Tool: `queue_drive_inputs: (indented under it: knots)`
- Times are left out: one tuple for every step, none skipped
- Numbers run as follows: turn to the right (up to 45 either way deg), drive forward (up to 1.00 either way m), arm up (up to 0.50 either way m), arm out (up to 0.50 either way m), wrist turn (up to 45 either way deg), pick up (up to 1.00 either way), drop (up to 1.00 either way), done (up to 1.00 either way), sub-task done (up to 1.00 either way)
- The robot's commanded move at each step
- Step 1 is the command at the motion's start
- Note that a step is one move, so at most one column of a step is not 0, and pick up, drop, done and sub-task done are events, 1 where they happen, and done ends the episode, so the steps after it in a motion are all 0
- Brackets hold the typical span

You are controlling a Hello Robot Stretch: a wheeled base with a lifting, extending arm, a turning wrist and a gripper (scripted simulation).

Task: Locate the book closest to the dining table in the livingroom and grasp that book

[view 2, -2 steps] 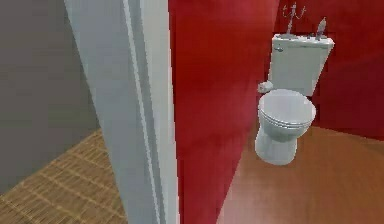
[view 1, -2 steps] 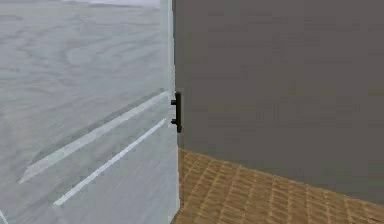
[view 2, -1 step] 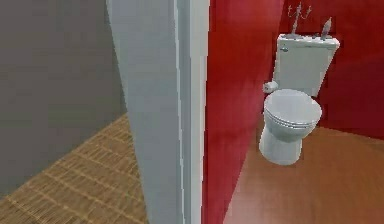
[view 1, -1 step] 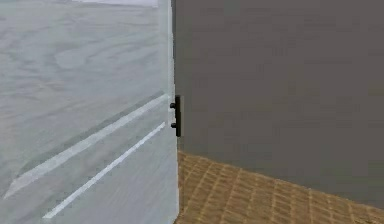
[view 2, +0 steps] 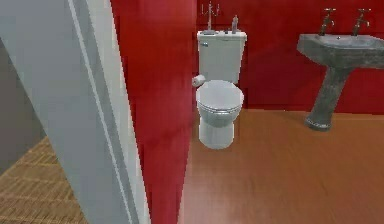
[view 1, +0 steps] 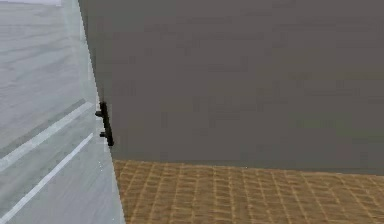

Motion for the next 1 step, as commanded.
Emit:
queue_drive_inputs:
  knots:
    - [0.0, 1.00, 0.00, 0.00, 0.0, 0.00, 0.00, 0.00, 0.00]
